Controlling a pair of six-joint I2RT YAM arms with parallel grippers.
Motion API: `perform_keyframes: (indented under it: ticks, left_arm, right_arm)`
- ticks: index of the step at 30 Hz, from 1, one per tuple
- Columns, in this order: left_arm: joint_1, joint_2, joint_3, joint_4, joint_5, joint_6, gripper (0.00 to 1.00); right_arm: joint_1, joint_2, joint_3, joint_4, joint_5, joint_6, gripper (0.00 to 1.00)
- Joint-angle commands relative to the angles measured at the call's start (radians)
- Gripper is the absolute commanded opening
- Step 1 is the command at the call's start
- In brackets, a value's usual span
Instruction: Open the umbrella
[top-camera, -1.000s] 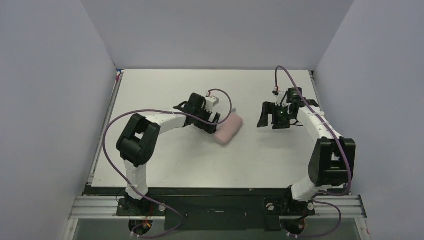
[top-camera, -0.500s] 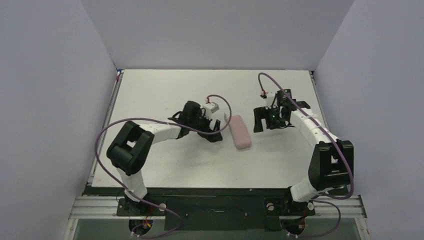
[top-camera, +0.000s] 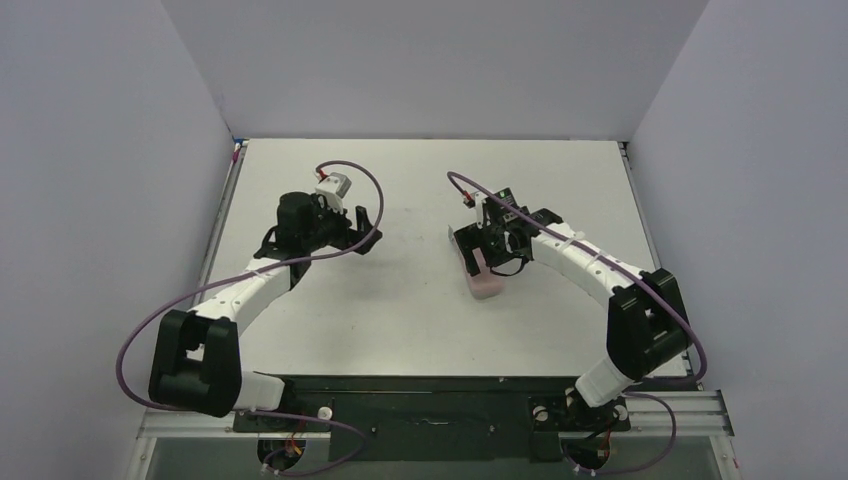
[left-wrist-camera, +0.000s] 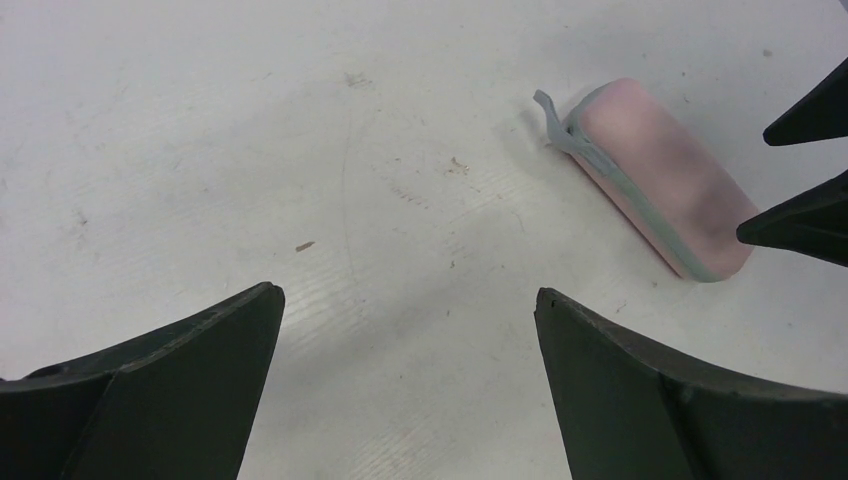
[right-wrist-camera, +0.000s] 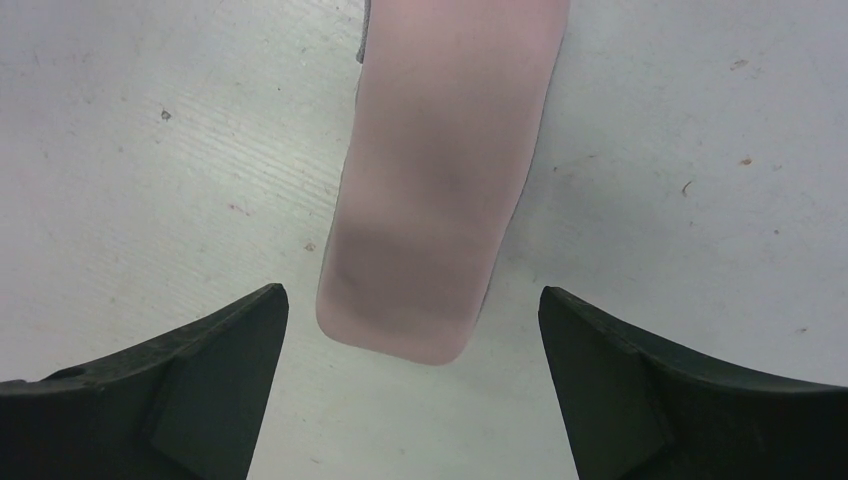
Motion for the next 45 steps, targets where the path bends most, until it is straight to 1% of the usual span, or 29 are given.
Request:
perform_keyframes:
  ticks: [1, 4, 6, 9, 10, 11, 12, 13, 14, 15, 17, 18, 19, 20, 21, 22, 25, 26, 27, 28, 31, 33, 34, 35, 36, 37, 38, 42, 45]
  left_arm:
    - [0.013, -0.074, -0.029, -0.024, -0.064, 0.007, 0.97]
    - [0.013, -0.113, -0.049, -0.033, -0.135, -0.007, 0.97]
    - [0.013, -0.136, -0.074, -0.011, -0.252, -0.041, 0.97]
    - [0.015, -0.175, -0.115, 0.040, -0.276, -0.025, 0.97]
    - [0.015, -0.181, -0.119, 0.044, -0.263, -0.018, 0.97]
    - [0.014, -0.189, -0.122, 0.047, -0.257, -0.010, 0.97]
    - [0.014, -0.192, -0.122, 0.047, -0.243, -0.007, 0.97]
    - [0.015, -0.196, -0.125, 0.046, -0.234, 0.003, 0.97]
    - [0.016, -0.197, -0.127, 0.046, -0.200, 0.023, 0.97]
    - [0.020, -0.205, -0.143, 0.052, -0.177, 0.035, 0.98]
    - [0.027, -0.233, -0.207, 0.134, -0.092, 0.070, 1.00]
    - [0.028, -0.243, -0.234, 0.213, -0.047, 0.082, 1.00]
    - [0.027, -0.258, -0.288, 0.251, -0.030, 0.081, 1.00]
    - [0.024, -0.261, -0.308, 0.309, 0.001, 0.075, 1.00]
    - [0.023, -0.256, -0.339, 0.326, 0.018, 0.071, 1.00]
    - [0.021, -0.247, -0.360, 0.348, 0.039, 0.064, 0.95]
    - [0.011, -0.208, -0.353, 0.372, 0.076, 0.055, 0.90]
    - [0.010, -0.199, -0.353, 0.412, 0.080, 0.028, 0.86]
    - [0.009, -0.174, -0.351, 0.427, 0.094, 0.015, 0.83]
    - [0.006, -0.141, -0.341, 0.452, 0.106, -0.011, 0.80]
    - [-0.013, -0.100, -0.337, 0.505, 0.139, -0.089, 0.77]
    - [-0.047, -0.104, -0.348, 0.512, 0.119, -0.114, 0.77]
    - [-0.062, -0.119, -0.366, 0.513, 0.106, -0.117, 0.78]
    - [-0.099, -0.128, -0.377, 0.515, 0.072, -0.117, 0.80]
    - [-0.116, -0.143, -0.400, 0.517, 0.054, -0.116, 0.80]
    - [-0.149, -0.148, -0.427, 0.527, 0.017, -0.118, 0.82]
    - [-0.164, -0.155, -0.440, 0.534, -0.016, -0.121, 0.82]
    - [-0.211, -0.150, -0.472, 0.548, -0.080, -0.111, 0.83]
    - [-0.221, -0.100, -0.464, 0.575, -0.083, -0.072, 0.81]
  right_arm:
    - [0.003, 0.060, 0.035, 0.062, 0.043, 0.128, 0.92]
    - [0.018, 0.087, 0.038, 0.089, 0.030, 0.114, 0.93]
    - [0.035, 0.110, 0.027, 0.117, 0.048, 0.091, 0.93]
    - [0.047, 0.151, -0.003, 0.151, 0.087, 0.058, 0.93]
    - [0.047, 0.155, -0.011, 0.158, 0.108, 0.040, 0.92]
    - [0.047, 0.156, -0.029, 0.168, 0.117, 0.026, 0.87]
    - [0.049, 0.151, -0.045, 0.171, 0.119, 0.000, 0.84]
    - [0.048, 0.147, -0.054, 0.173, 0.118, -0.015, 0.78]
    - [0.050, 0.135, -0.072, 0.173, 0.107, -0.056, 0.75]
    - [0.050, 0.127, -0.083, 0.174, 0.075, -0.080, 0.68]
    - [0.053, 0.095, -0.121, 0.179, 0.015, -0.159, 0.59]
    - [0.055, 0.068, -0.154, 0.180, -0.015, -0.226, 0.56]
    - [0.059, 0.055, -0.170, 0.180, -0.063, -0.295, 0.52]
    - [0.068, 0.026, -0.202, 0.180, -0.081, -0.330, 0.51]
    - [0.072, 0.013, -0.217, 0.180, -0.112, -0.392, 0.48]
    - [0.084, -0.008, -0.237, 0.178, -0.124, -0.418, 0.47]
    - [0.105, -0.024, -0.258, 0.162, -0.180, -0.528, 0.43]
    - [0.110, -0.024, -0.264, 0.156, -0.188, -0.546, 0.42]
    - [0.122, -0.022, -0.260, 0.150, -0.197, -0.578, 0.42]
    - [0.130, -0.013, -0.257, 0.132, -0.201, -0.594, 0.42]
    - [0.155, -0.011, -0.252, 0.098, -0.212, -0.673, 0.45]
    - [0.161, -0.025, -0.262, 0.085, -0.212, -0.719, 0.51]
    - [0.161, -0.031, -0.265, 0.077, -0.214, -0.757, 0.58]
    - [0.161, -0.045, -0.273, 0.064, -0.214, -0.773, 0.61]
    - [0.159, -0.055, -0.278, 0.060, -0.205, -0.795, 0.67]
    - [0.157, -0.074, -0.286, 0.057, -0.200, -0.800, 0.70]
    - [0.146, -0.085, -0.289, 0.054, -0.194, -0.803, 0.76]
    - [0.093, -0.153, -0.290, 0.027, -0.196, -0.785, 0.87]
    - [0.070, -0.179, -0.279, -0.004, -0.202, -0.772, 0.89]
